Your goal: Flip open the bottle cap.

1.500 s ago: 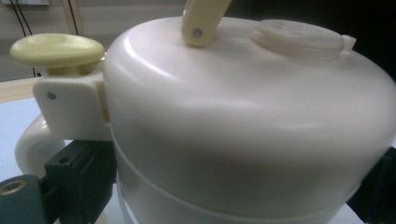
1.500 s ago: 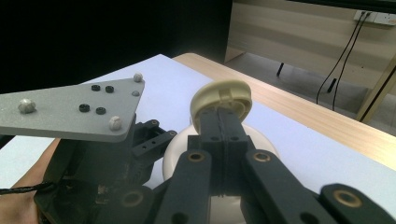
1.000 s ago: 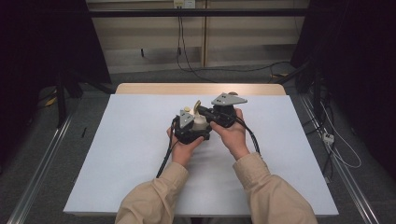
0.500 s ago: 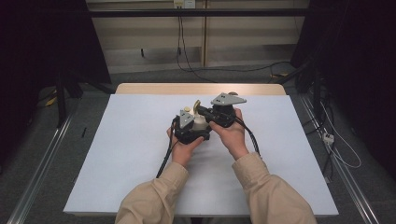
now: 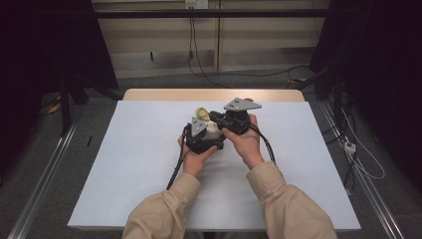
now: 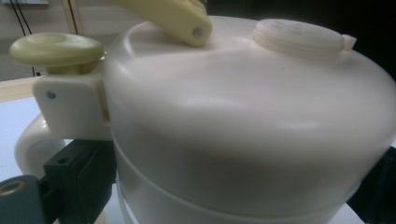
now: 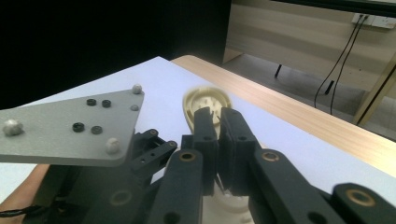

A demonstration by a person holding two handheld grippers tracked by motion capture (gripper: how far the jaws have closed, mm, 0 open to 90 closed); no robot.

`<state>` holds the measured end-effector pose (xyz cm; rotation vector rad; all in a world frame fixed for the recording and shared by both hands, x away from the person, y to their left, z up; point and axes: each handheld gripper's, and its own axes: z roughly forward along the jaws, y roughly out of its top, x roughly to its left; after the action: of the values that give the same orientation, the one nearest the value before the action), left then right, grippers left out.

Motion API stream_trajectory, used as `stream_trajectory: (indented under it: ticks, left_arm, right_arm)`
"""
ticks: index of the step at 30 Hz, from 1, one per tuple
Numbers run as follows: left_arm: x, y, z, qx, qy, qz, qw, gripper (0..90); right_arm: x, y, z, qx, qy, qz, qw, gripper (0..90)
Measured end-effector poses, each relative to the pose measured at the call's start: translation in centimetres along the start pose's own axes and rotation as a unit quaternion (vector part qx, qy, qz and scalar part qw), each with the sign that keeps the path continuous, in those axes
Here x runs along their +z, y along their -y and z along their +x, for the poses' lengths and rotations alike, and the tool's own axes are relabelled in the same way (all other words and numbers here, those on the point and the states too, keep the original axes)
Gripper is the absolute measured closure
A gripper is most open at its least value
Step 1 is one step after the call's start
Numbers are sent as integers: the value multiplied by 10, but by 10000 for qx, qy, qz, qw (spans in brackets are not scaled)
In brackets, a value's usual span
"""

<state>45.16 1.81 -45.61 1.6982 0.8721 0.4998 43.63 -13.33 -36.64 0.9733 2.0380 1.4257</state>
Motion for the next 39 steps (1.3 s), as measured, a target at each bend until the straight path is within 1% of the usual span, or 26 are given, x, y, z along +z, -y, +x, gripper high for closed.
stream_trajectory:
  ticks: [2, 4, 5, 6, 7, 8, 10, 11, 14, 15, 16, 17, 18, 19, 20, 21, 22, 24, 25, 26, 28, 29, 31, 34, 35, 39]
  left_arm:
    - [0, 0, 0, 27, 6, 15, 10000, 49]
    - [0, 1, 0, 4, 14, 96, 10000, 45]
    - [0, 2, 0, 44, -8, 207, 9998, 41]
    - [1, 3, 0, 150, -10, 310, 9994, 39]
    - [0, 4, 1, 123, 16, 293, 9995, 38]
    - [-1, 4, 1, 147, 13, 298, 9994, 40]
    - [-3, 4, 0, 168, 30, 322, 9993, 40]
    - [-3, 4, 1, 188, 42, 352, 9992, 41]
    - [-6, 4, 3, 205, 100, 545, 9983, 41]
    - [-7, 4, 3, 266, 104, 620, 9977, 42]
    - [-9, 3, 3, 349, 104, 683, 9970, 43]
    - [-11, 4, 3, 384, 128, 712, 9966, 47]
    - [-13, 6, 4, 372, 162, 773, 9962, 48]
    - [-17, 7, 6, 377, 177, 841, 9956, 52]
    - [-21, 9, 7, 341, 202, 820, 9958, 56]
    - [-25, 10, 8, 283, 245, 737, 9966, 54]
    - [-29, 9, 10, 311, 275, 762, 9962, 54]
    - [-37, 9, 11, 312, 345, 717, 9963, 53]
    - [-42, 9, 11, 350, 395, 707, 9961, 52]
    - [-47, 9, 13, 399, 392, 731, 9958, 53]
    - [-55, 10, 16, 351, 465, 732, 9956, 51]
    - [-60, 11, 17, 311, 493, 718, 9957, 52]
    - [-68, 12, 20, 347, 516, 692, 9957, 53]
    - [-80, 13, 26, 270, 541, 684, 9958, 52]
    - [-84, 14, 29, 279, 545, 694, 9957, 52]
    - [-99, 14, 37, 306, 523, 669, 9959, 53]
  right_arm:
    - [-3, 0, 0, 7, 62, -31, 10000, 786]
    - [-6, 0, -1, 13, 59, -71, 10000, 749]
    - [-8, 0, -1, 9, 93, -102, 9999, 696]
    - [-11, 1, 0, 14, 122, -113, 9999, 655]
    - [-13, 2, 0, 14, 109, -134, 9998, 628]
    - [-15, 4, 0, 27, 131, -145, 9998, 595]
    - [-21, 8, 0, 34, 113, -141, 9998, 546]
    - [-23, 10, -1, 55, 133, -142, 9998, 502]
    - [-31, 19, -2, 70, 149, -124, 9998, 422]
    - [-34, 22, -3, 135, 164, -116, 9997, 365]
    - [-37, 24, -4, 156, 155, -88, 9997, 339]
    - [-40, 27, -4, 145, 165, -101, 9997, 338]
    - [-43, 31, -5, 114, 186, -104, 9997, 323]
    - [-46, 34, -4, 153, 188, -107, 9996, 287]
    - [-49, 37, -5, 180, 176, -112, 9996, 255]
    - [-52, 41, -5, 220, 161, -90, 9996, 238]
    - [-55, 44, -5, 232, 164, -85, 9996, 225]
    - [-61, 52, -5, 289, 166, -80, 9994, 203]
    - [-62, 54, -6, 298, 176, -74, 9994, 184]
    - [-65, 58, -6, 341, 186, -56, 9992, 178]
    - [-70, 65, -6, 314, 241, -33, 9992, 164]
    - [-73, 68, -6, 346, 262, -13, 9991, 157]
    - [-77, 74, -7, 350, 286, 9, 9990, 155]
    - [-83, 81, -8, 335, 319, 19, 9989, 144]
    - [-85, 83, -8, 350, 341, 35, 9988, 139]
    - [-92, 91, -7, 269, 401, 94, 9988, 133]
